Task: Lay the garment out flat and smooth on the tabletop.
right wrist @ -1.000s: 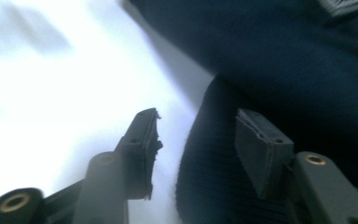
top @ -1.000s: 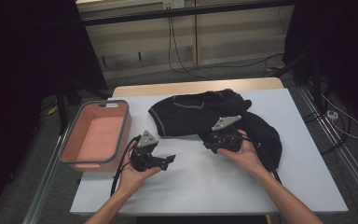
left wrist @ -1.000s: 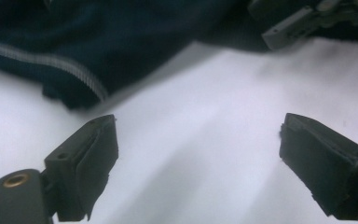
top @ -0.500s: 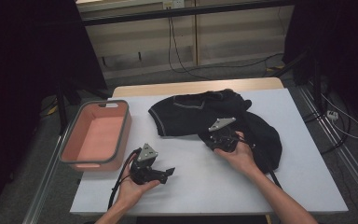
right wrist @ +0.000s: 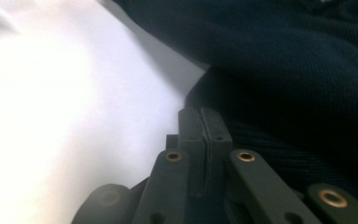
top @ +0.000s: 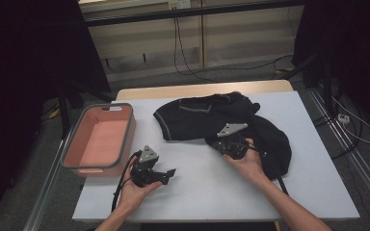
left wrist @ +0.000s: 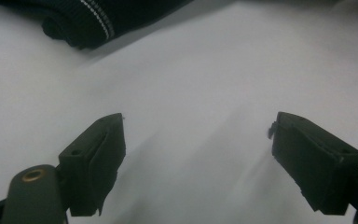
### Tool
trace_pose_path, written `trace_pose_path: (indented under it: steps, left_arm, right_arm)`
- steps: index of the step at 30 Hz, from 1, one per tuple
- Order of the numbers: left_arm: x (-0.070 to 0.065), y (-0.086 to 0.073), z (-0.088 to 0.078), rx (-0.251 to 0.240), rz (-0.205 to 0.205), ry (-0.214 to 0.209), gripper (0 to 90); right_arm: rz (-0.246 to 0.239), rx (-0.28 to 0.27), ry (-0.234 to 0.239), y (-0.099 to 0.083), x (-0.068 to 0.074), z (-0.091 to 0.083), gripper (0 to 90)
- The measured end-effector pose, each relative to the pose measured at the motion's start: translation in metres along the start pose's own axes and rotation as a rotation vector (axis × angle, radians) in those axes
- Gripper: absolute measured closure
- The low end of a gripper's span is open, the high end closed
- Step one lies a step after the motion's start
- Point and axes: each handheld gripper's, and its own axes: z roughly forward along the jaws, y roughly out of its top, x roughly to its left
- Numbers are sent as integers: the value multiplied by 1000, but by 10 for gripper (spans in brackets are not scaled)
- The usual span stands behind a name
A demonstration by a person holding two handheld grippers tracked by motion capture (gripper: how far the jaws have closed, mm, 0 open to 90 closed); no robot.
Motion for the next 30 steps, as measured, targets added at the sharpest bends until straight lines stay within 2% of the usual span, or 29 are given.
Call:
trace_pose_path:
  steps: [1,3,6,9,10,11,13,14,17,19,21,23,25,26,28,30]
  left_arm:
    - [0,0,1,-6,-16,-3,189]
    - [1,0,1,-3,-15,1,197]
    - [1,-1,1,-3,-16,3,196]
    - [1,-1,2,-1,-18,3,195]
    - [1,-1,3,0,-14,4,193]
    - [1,-1,3,4,-11,3,192]
    - [1,-1,4,7,-10,3,192]
    - [1,-1,4,12,-2,1,190]
    - [1,-1,5,12,0,4,187]
    - [0,-1,6,6,-15,2,186]
    - [0,-1,5,6,-14,3,186]
    - [0,-1,5,9,-3,4,184]
    - [1,-1,4,12,2,2,183]
    - [1,-1,4,10,3,2,182]
    - [0,-1,4,7,4,1,182]
    - [0,0,4,-1,8,4,182]
  right_arm:
    - [0,-7,10,1,2,-3,898]
    - [4,-17,22,1,5,-9,898]
    - [-8,-22,5,-2,7,-16,898]
    - [0,-28,-6,-4,3,-18,875]
    - [3,-27,0,-4,2,-17,832]
    - [3,-26,4,-4,1,-15,748]
    - [-8,-7,-20,-2,3,-10,638]
    - [-17,-1,-13,-1,4,-8,584]
    - [-48,13,-22,5,8,1,481]
    - [-54,20,-29,11,8,7,416]
    - [-53,45,-22,15,8,16,407]
    - [-71,55,-60,17,9,26,421]
    - [-65,79,-61,15,7,35,401]
    - [-51,69,-59,15,4,35,432]
    - [-30,75,-85,15,-2,34,494]
    - [-7,73,-74,13,-7,33,567]
